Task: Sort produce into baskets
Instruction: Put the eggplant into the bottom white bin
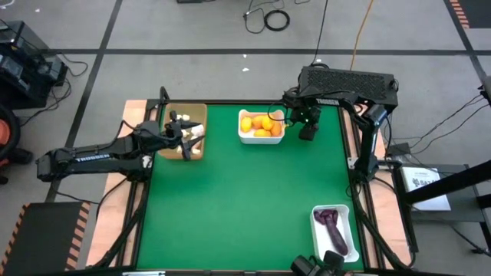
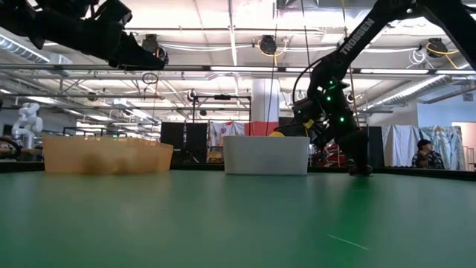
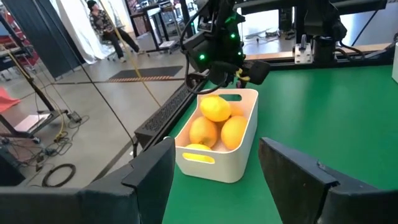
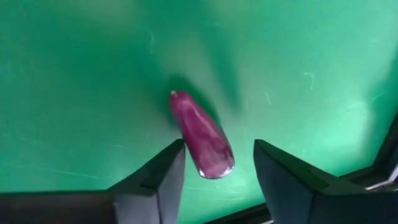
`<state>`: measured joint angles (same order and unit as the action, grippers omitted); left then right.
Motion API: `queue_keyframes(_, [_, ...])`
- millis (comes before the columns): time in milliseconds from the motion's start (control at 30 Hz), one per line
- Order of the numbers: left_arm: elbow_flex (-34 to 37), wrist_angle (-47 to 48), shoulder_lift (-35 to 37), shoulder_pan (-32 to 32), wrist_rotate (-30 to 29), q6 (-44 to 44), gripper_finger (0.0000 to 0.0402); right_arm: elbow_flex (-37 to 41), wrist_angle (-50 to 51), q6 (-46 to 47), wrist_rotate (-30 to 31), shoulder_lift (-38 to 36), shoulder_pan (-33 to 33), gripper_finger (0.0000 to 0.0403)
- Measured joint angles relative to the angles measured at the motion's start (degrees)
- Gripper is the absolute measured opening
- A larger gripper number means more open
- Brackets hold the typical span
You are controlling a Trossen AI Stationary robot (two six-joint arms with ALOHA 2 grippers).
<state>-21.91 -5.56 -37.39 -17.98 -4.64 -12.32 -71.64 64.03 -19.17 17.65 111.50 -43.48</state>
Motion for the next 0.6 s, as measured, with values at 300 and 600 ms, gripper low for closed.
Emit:
queue_keyframes(300, [0.0, 0.0, 0.0, 0.0, -0.1, 0.0, 0.0239, 0.0, 0.0, -1.5, 0.1, 0.0, 0.0, 0.0077])
queue_keyframes(600, [0.0, -1.2, 0.0, 0.0, -0.1, -0.1, 0.0239, -0.6, 1.9, -1.5, 0.2, -0.2, 0.1, 0.0024])
